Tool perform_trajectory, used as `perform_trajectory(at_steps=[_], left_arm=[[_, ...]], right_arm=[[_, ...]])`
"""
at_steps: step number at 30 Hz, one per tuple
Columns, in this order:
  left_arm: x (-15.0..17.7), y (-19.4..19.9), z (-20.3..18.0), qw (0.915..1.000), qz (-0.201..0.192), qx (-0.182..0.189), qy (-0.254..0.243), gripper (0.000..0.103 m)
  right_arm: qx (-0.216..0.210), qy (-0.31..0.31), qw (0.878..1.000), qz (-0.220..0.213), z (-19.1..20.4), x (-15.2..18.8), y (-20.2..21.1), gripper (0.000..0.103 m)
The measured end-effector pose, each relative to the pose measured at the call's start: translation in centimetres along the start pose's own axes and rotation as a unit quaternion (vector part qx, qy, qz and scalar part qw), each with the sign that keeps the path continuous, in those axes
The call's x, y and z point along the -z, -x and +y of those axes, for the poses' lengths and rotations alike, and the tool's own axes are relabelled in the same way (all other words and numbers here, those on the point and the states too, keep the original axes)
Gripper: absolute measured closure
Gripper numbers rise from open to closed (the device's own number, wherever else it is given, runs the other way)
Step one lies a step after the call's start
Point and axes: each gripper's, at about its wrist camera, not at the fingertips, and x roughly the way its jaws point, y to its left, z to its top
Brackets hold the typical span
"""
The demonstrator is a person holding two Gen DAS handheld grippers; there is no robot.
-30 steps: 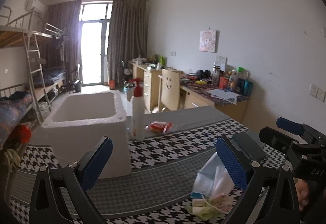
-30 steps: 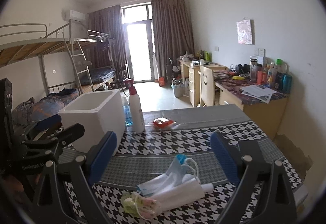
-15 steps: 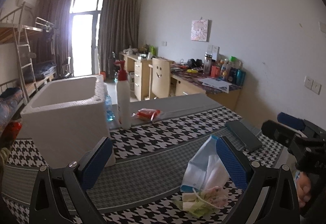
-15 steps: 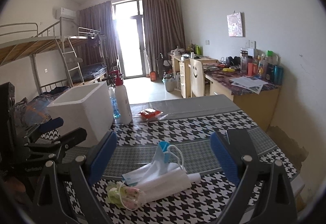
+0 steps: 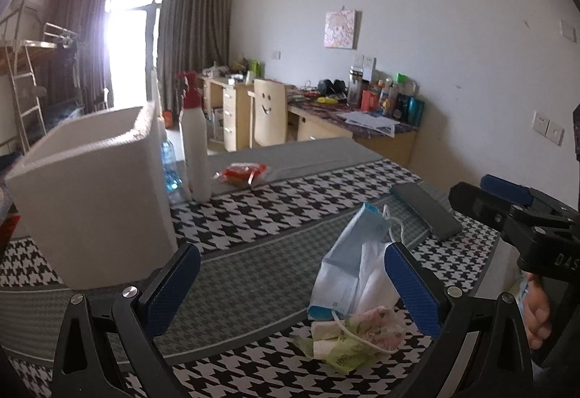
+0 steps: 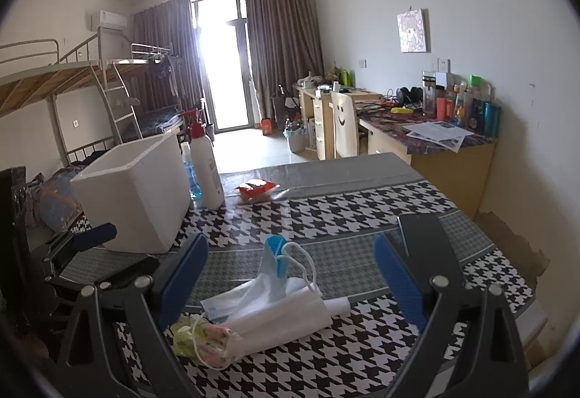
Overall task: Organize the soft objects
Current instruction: 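Lower the right tool onto the white face mask and close on it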
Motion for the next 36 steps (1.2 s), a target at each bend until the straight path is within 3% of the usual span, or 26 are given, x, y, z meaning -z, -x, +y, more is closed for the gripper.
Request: perform_trajectory(at_steps=[9,24,32,36], left_arm=[[1.4,-2.1,0.4,0.9993,0.038,0.007,0.004,0.001],[1.8,-3.6,0.8,0.9988,0.043,0.023,0.005,0.001],[2.5,-4.8,1.0,0.9975,0.064,0.028,0.015,0.001],[2.7,-4.9,1.0,0.9974,0.064,0.027,0.017,0.001]], right_arm=[[-0.002,-0.008,0.999,0.033,-0.6,1.1,-2.5,0.008],[-0.012,-0.036,0.993,0.113,-1.2,5.1,-4.9,0.008],[-0.022,-0.047,0.989,0.142,-1.1,6.1,-6.1,0.012],[-0.029,-0.054,0.985,0.161,-1.0,6.7,-6.8,0.019]])
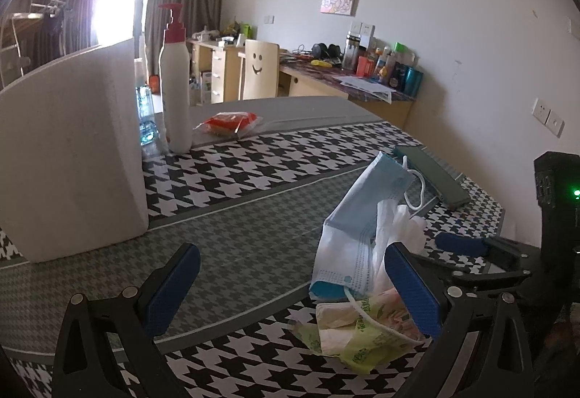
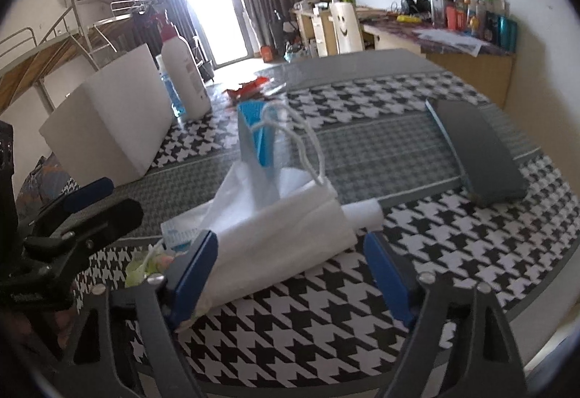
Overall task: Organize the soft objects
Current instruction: 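Lower the right tool onto the white face mask and close on it, then close the left tool on the blue surgical mask while the right tool holds the white mask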
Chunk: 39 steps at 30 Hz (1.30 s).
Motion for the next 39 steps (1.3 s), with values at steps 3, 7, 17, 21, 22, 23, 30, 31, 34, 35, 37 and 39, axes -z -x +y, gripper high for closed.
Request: perform_trajectory(at_steps=[3,7,17,21,22,23,30,31,34,35,37,39], left_arm=[[0.1,-0.1,0.0,1.0000,0.003,0.002,0.001,0.001],[0.3,-0.2,0.0,1.0000,0.005,0.001,-0.001,0.001],[0.4,-0.1,-0.1,1.0000,0.004,-0.004,-0.003,0.001],[0.3,-0.3,-0.1,0.9999,0.008,-0.011,-0.003,0.001],[0.3,-0.3,-0.1,0.9999,0.009,-0.013,-0.004,0.001],[0.3,-0.3,-0.3,0.9998,0.008,-0.015,-0.007,0.001],[0.1,-0.8,-0.9,0.9990,0.026,-0.029,-0.020,0.001],[0.1,-1.0,-0.9,0.9989,0.031,-0.029,-0.021,0.001],[-0.1,-1.8,-1.2,0.9983,0.045,-0.028,-0.024,0.003],[-0.2,-2.1,-1.4,0.9981,0.050,-0.024,-0.026,0.007],[-0.2,-2.6,-1.6,0.9975,0.061,-0.019,-0.030,0.012],[-0.4,-3.2,-1.7,0.9969,0.070,-0.017,-0.030,0.017]], right_arm=[[-0.005,-0.001,1.000,0.017,0.2,0.3,-0.6,0.028],[-0.006,-0.001,0.999,0.039,0.4,0.5,-1.5,0.047],[-0.010,-0.015,0.999,0.034,-0.4,0.4,-1.7,0.096],[-0.016,-0.023,1.000,0.012,-0.9,0.1,-0.1,0.097],[-0.015,-0.023,1.000,0.007,-1.0,0.0,0.4,0.097],[-0.012,-0.022,1.000,0.003,-1.1,0.0,0.8,0.097],[0.005,-0.022,0.999,-0.027,-2.0,0.0,3.4,0.097],[0.008,-0.022,0.999,-0.031,-2.3,0.1,3.7,0.097],[0.005,-0.022,0.999,-0.028,-2.7,0.1,3.9,0.096],[0.002,-0.028,0.999,-0.025,-3.0,0.2,3.7,0.096],[-0.002,-0.028,0.999,-0.019,-3.2,0.3,3.4,0.080],[0.007,-0.027,0.999,-0.023,-3.4,0.5,3.6,0.053]])
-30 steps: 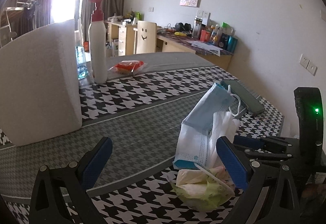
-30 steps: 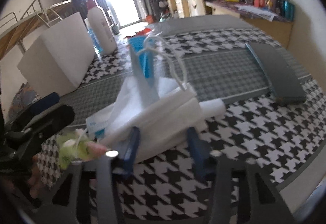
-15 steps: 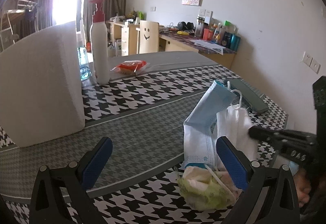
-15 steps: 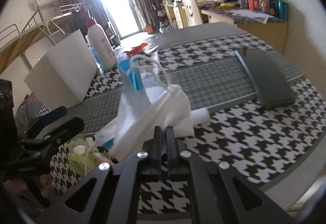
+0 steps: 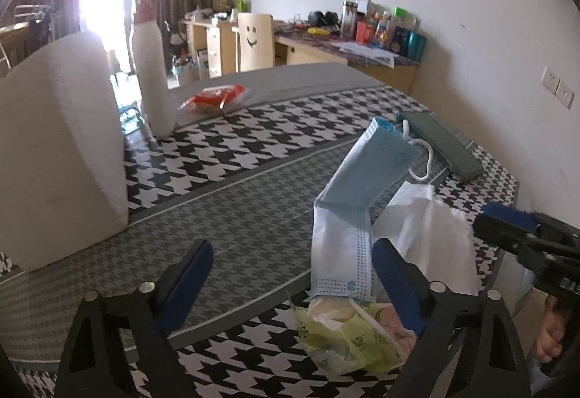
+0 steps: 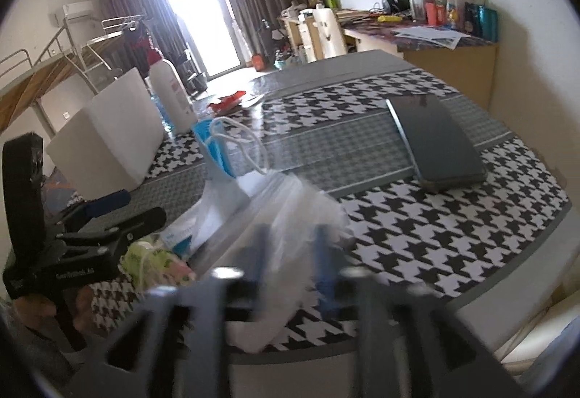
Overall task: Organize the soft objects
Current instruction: 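Close the left tool on the blue surgical mask while the right tool holds the white mask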
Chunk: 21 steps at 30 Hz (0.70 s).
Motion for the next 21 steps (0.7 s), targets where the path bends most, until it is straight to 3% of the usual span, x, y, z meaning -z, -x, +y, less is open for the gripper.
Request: perform_trajectory(at_steps=[1,8,15,18,20,21], left_arm=[[0.0,-0.3,0.0,1.0000,0.006,0.001,-0.001,0.022],[-0.1,-2.2,-0.6,0.9989,0.043,0.020,0.000,0.039],[-0.3,-3.5,-1.6,0.9978,0.061,0.028,-0.006,0.049],[-0.2,-3.7,-2.0,0.9977,0.062,0.025,-0.014,0.061],[-0.2,-3.7,-2.2,0.9977,0.061,0.021,-0.018,0.082],[-0.2,-3.7,-2.2,0.9979,0.060,0.019,-0.019,0.084]], right_arm=[[-0.001,0.000,1.000,-0.011,-0.1,0.1,0.3,0.047],[-0.006,-0.001,1.000,-0.011,-0.6,0.3,0.2,0.046],[-0.017,-0.005,1.000,-0.003,-0.8,0.6,-0.2,0.046],[-0.017,-0.003,1.000,0.002,-0.7,0.9,-0.5,0.046],[-0.016,0.003,1.000,0.004,-0.4,1.1,-0.6,0.043],[-0.016,0.005,1.000,0.004,-0.3,1.2,-0.6,0.042]])
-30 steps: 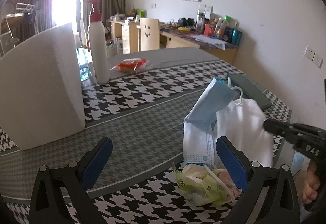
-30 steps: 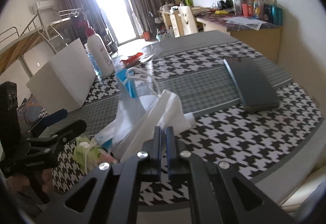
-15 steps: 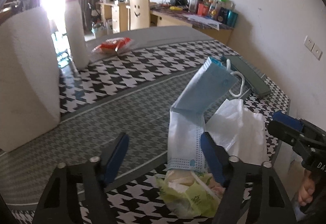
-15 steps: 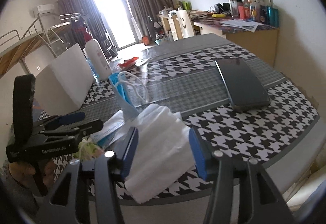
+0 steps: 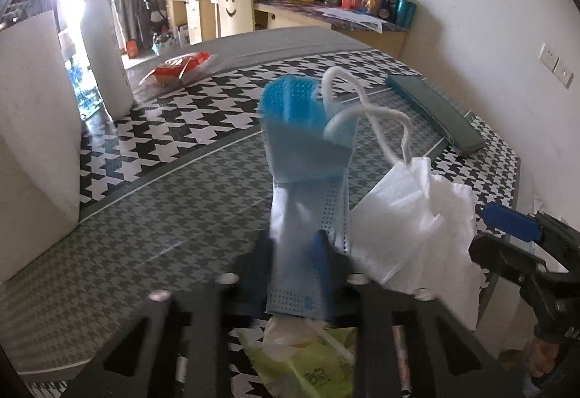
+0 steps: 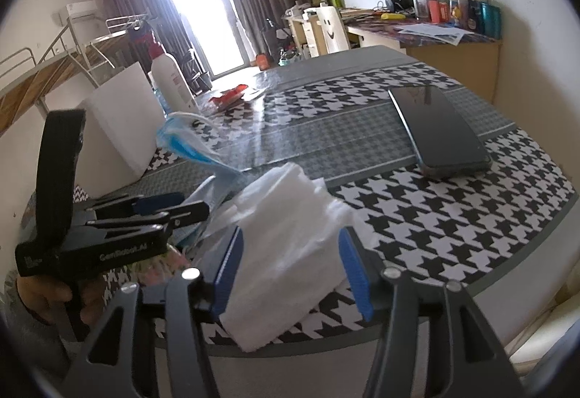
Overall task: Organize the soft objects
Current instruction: 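Close the left tool on the blue surgical mask while the right tool holds the white mask, then lift both masks off the table and carry them toward the white foam box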
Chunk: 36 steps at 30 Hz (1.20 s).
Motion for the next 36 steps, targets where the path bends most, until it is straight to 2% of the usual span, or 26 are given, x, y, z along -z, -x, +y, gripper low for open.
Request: perform_trajectory(at_steps=[2,5,12,16,25,35,36], left_arm=[[0.1,0.0,-0.1,1.0000,-0.003,0.002,-0.004,0.093],[0.0,0.3,0.0,0.9999,-0.010,0.010,-0.002,0.098],[-0.3,2.4,0.6,0.9986,-0.044,0.024,0.016,0.099],[-0.4,4.1,0.9,0.9973,-0.067,0.027,0.017,0.099],[-0.4,7.3,2.4,0.9929,-0.115,0.013,0.024,0.099],[0.0,8.5,3.7,0.9907,-0.130,0.012,0.037,0.099],[0.1,8.6,3.9,0.9906,-0.131,0.013,0.037,0.099]], right_arm=[[-0.004,0.003,1.000,0.002,0.2,0.2,0.0,0.042],[-0.004,0.001,1.000,0.003,0.2,0.2,-0.1,0.042],[0.002,-0.002,1.000,0.006,0.2,0.3,0.1,0.041],[-0.002,-0.003,1.000,0.003,0.6,0.4,0.4,0.028],[0.006,-0.001,1.000,0.027,1.9,0.5,-1.1,0.028],[0.040,0.013,0.998,0.054,3.2,0.5,-2.8,0.028],[0.045,0.015,0.997,0.055,3.4,0.5,-2.9,0.033]])
